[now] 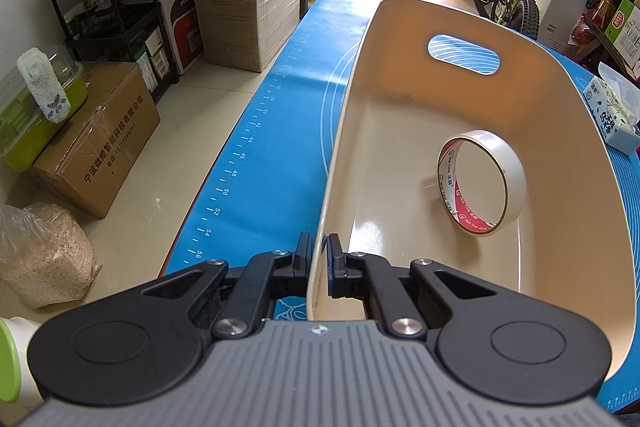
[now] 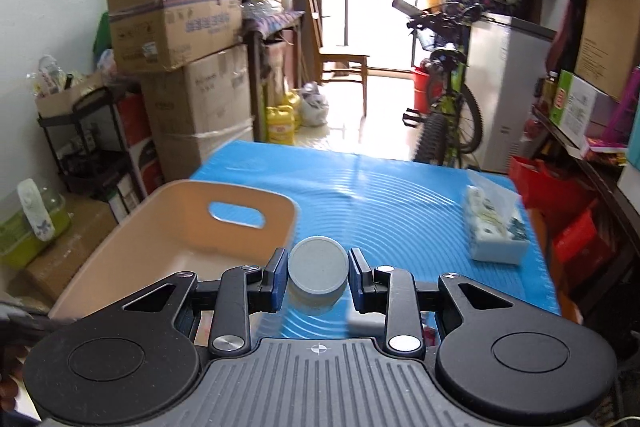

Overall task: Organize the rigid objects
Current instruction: 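Carry the white bottle cap into the bin with the right tool and release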

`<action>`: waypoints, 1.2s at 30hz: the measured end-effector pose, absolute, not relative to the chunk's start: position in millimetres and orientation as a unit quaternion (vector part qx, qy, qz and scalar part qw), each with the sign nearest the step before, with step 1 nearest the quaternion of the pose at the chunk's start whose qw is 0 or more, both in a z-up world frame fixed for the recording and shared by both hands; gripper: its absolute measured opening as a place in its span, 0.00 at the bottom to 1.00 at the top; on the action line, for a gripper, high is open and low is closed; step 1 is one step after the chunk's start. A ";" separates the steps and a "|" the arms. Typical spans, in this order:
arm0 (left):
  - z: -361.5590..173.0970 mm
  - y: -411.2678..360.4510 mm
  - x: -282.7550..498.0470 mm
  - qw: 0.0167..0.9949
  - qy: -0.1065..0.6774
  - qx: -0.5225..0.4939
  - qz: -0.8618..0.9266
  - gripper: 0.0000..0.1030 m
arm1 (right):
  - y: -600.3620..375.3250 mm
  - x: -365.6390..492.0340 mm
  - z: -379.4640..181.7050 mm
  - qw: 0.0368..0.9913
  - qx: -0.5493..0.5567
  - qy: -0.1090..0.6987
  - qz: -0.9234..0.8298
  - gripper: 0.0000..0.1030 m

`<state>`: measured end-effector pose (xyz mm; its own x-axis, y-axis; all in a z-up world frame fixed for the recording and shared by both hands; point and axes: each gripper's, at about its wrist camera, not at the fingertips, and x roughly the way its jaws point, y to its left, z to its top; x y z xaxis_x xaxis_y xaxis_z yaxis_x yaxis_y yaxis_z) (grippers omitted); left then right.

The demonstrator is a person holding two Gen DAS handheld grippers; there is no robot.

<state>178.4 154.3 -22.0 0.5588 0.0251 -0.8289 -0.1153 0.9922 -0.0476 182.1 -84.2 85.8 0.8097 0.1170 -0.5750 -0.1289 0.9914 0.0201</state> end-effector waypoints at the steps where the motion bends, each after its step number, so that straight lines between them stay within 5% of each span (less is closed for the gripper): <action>1: -22.1 154.3 178.4 0.882 0.468 -0.048 0.040 0.08 | -78.1 184.7 85.3 0.951 -0.009 0.301 0.068 0.38; 34: -23.0 154.1 178.9 0.881 0.468 -0.048 0.040 0.08 | 57.5 199.9 -7.6 0.879 -0.105 0.437 0.157 0.38; 36: -23.0 154.4 179.0 0.881 0.468 -0.048 0.040 0.08 | 53.0 200.0 -6.0 0.879 -0.101 0.439 0.157 0.45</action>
